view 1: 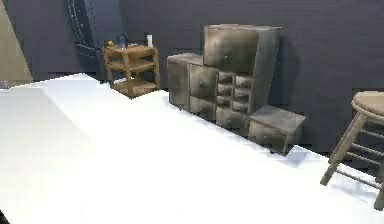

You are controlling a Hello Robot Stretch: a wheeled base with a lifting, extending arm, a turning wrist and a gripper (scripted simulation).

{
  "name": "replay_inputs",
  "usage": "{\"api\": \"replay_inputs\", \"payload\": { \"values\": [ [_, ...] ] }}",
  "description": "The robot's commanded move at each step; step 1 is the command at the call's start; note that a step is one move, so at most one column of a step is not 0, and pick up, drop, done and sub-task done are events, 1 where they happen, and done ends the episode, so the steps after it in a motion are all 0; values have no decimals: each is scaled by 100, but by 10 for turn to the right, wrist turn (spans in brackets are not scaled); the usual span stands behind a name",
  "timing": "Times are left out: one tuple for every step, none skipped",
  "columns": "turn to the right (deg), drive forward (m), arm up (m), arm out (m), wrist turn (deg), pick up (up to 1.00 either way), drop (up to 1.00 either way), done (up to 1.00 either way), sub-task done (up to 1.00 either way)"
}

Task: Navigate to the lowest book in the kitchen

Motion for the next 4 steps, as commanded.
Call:
{"api": "replay_inputs", "payload": {
  "values": [
    [330,0,0,0,0,0,0,0,0],
    [0,10,0,0,0,0,0,0,0],
    [450,0,0,0,0,0,0,0,0],
    [90,0,0,0,0,0,0,0,0]
  ]
}}
